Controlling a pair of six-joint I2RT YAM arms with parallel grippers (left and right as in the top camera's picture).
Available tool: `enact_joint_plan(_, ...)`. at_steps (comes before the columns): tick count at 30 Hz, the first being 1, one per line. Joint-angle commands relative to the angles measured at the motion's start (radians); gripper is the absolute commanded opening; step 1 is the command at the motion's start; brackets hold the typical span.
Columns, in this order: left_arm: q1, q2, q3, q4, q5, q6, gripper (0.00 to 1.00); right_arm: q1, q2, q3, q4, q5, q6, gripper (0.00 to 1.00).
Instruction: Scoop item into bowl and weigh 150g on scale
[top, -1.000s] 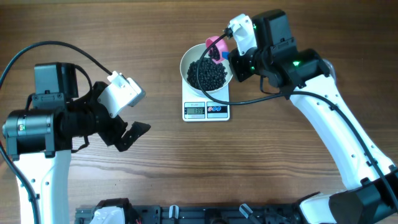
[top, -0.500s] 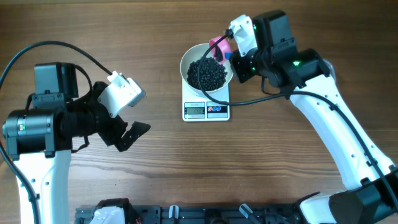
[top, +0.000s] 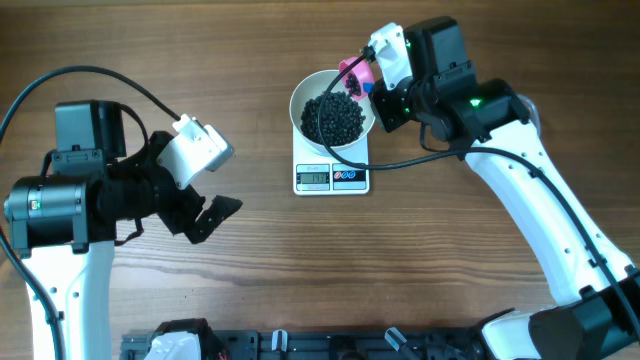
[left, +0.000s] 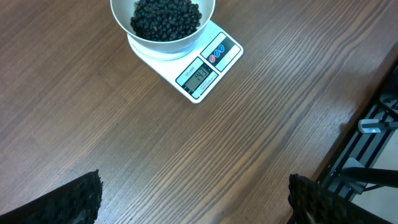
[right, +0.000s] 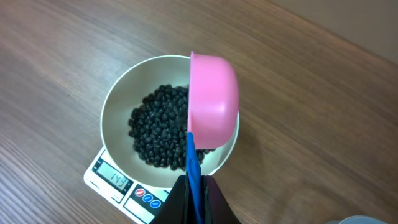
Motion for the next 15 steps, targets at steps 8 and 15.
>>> enact_joint_plan(8,-0.004,0.003,-0.003,0.0,-0.002,-0.01,1.0,0.006,-0.019,0.011,0.034,0.018,0.016,0.04)
enact_joint_plan(15,-0.004,0.003,-0.003,0.0,-0.002,-0.01,1.0,0.006,-0.019,0.011,0.022,-0.004,0.202,0.04)
